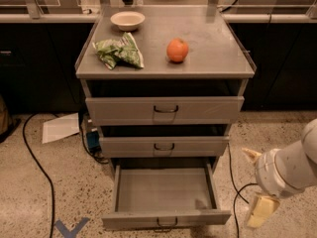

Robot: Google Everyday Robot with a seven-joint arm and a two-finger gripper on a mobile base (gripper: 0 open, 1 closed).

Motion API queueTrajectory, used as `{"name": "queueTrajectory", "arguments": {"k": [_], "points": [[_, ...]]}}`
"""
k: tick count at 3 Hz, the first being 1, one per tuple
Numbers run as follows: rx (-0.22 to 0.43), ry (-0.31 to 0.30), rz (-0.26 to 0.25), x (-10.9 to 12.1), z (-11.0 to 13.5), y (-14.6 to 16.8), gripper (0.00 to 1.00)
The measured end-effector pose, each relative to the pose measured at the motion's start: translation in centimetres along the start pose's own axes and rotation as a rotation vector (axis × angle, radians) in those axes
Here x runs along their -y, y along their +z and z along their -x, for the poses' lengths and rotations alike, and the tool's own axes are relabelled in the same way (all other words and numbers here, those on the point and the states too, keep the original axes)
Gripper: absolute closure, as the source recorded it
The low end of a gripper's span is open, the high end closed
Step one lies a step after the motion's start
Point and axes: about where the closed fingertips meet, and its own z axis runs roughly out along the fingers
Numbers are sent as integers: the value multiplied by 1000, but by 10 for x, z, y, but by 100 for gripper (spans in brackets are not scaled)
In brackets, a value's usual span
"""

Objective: Close bottom drawer

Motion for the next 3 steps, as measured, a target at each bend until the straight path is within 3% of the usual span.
{"name": "queueTrajectory", "arguments": {"k": [2, 3], "points": [[111, 23, 66, -29, -15, 104, 0], [179, 68, 107, -46, -21, 153, 0]]}}
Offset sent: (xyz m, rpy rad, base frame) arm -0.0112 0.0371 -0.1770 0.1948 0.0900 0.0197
